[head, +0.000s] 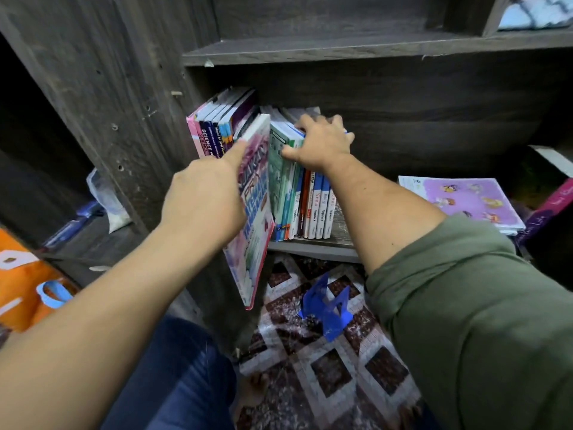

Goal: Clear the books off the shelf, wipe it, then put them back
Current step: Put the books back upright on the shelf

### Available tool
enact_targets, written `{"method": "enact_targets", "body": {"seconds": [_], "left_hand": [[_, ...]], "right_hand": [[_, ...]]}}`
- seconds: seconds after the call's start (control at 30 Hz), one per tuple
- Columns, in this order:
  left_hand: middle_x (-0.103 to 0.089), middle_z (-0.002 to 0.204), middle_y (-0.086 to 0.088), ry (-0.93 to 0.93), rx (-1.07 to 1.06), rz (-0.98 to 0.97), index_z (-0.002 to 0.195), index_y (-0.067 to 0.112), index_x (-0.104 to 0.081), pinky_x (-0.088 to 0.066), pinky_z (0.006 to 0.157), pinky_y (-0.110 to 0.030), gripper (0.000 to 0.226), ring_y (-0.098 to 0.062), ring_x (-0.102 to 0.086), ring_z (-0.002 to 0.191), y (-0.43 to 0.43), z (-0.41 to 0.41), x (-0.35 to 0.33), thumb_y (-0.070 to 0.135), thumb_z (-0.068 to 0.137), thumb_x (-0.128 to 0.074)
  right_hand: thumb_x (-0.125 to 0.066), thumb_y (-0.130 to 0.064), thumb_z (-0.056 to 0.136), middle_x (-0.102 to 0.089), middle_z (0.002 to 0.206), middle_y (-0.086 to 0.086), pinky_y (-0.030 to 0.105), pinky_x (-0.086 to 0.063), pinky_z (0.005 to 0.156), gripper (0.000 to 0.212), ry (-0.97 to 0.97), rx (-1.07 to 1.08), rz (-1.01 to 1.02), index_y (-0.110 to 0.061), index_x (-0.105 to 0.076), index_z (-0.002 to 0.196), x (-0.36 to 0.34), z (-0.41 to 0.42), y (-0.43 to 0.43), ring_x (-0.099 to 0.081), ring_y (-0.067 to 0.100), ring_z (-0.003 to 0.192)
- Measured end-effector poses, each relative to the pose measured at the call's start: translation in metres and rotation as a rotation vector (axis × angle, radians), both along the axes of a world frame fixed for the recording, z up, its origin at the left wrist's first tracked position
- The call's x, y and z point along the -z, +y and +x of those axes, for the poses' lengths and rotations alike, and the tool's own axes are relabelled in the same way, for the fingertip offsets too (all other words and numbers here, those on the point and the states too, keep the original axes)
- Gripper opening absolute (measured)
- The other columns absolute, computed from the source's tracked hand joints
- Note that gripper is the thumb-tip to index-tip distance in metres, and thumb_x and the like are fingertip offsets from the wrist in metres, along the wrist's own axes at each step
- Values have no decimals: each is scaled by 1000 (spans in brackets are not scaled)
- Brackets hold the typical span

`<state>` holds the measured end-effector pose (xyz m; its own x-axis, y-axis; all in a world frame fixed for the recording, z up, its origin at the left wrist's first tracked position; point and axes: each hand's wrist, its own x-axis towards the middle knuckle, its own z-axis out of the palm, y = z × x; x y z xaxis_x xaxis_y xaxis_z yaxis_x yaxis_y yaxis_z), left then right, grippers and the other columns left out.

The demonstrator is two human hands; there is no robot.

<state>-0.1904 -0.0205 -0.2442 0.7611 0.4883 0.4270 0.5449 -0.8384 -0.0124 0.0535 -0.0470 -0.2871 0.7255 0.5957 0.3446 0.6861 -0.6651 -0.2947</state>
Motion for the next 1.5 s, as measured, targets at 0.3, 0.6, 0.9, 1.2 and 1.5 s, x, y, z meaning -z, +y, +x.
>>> {"method": "enact_targets", "body": {"seconds": [0.3, 0.6, 0.9, 1.2, 1.5], "left_hand": [[-61, 103, -15, -3, 54, -21, 148, 29, -29, -49, 86, -46, 73, -39, -59, 96, -4, 21, 1, 12, 84, -59], [-56, 108, -22, -117, 14, 107, 152, 23, -21, -46, 75, -49, 79, -46, -58, 94, 27, 55, -7, 4, 84, -57], [-46, 125, -22, 21, -8, -88, 154, 18, -8, -47, 84, -52, 87, -44, -56, 103, 70, 91, 59, 3, 86, -60], [-41, 139, -22, -611, 277, 32, 133, 0, -41, -25, 111, -46, 53, -36, -35, 131, 98, 94, 96, 35, 93, -40], [23, 159, 7, -494, 166, 284, 147, 24, 29, 20, 112, -43, 70, -15, 23, 144, 145, 132, 139, 57, 94, -3]], "right_hand": [[-53, -74, 73, -48, 137, 1, 52, -35, 91, 73, 0, -6, -15, -35, -45, 134, 1, 4, 2, -33, 29, 126], [-55, -70, 75, -47, 138, 0, 52, -35, 92, 68, -1, -10, -12, -34, -46, 133, 2, 1, 2, -32, 29, 127], [-50, -71, 80, -47, 138, 0, 53, -36, 92, 67, -49, -11, -34, -33, -44, 134, 7, -3, 0, -32, 29, 127], [-67, -47, 78, 2, 161, 15, 53, -25, 113, 89, -141, -329, 331, -26, -21, 153, 51, -8, -23, -11, 39, 144], [-81, -23, 70, -26, 155, 9, 51, -43, 104, 134, 436, -205, 225, -56, 33, 134, 135, -8, -13, -53, 29, 124]]}}
